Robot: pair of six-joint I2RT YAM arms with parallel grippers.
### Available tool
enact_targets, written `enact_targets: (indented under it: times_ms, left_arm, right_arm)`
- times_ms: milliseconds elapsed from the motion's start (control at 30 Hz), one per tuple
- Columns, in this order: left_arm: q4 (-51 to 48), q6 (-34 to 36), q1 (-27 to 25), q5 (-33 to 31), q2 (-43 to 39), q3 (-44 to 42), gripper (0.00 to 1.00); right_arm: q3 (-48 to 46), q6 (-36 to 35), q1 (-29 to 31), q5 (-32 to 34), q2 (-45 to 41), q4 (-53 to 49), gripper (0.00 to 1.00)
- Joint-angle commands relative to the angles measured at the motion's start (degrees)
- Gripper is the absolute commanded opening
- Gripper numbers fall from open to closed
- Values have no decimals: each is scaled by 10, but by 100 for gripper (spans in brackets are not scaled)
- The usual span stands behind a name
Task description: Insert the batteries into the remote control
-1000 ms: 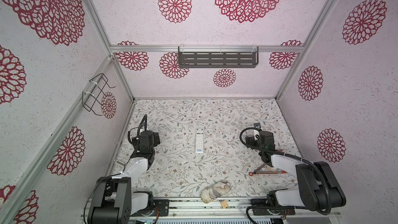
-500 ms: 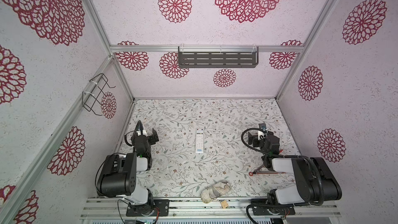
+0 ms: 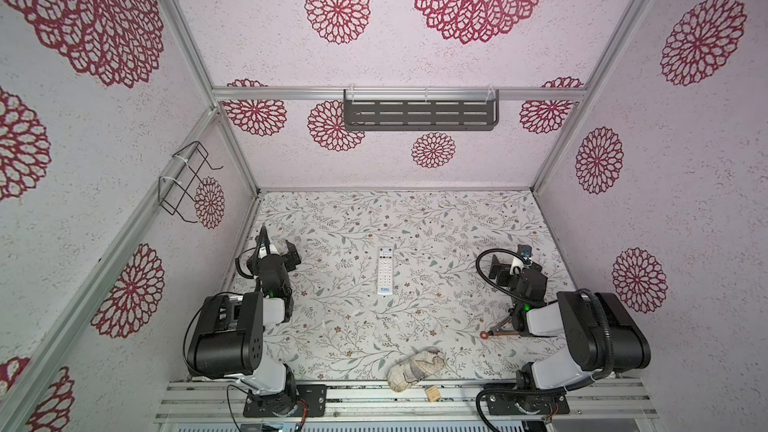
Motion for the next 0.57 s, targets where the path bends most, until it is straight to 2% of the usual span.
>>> enact_targets:
  times_ms: [0,533]
  left_arm:
    - [0,5,-2,-9,1,6,98]
    - [16,20,-19,-26,5,2,98]
  right_arm:
    - [9,15,2,18,-8,25,99]
    - [9,15,3,20,-7,25,99]
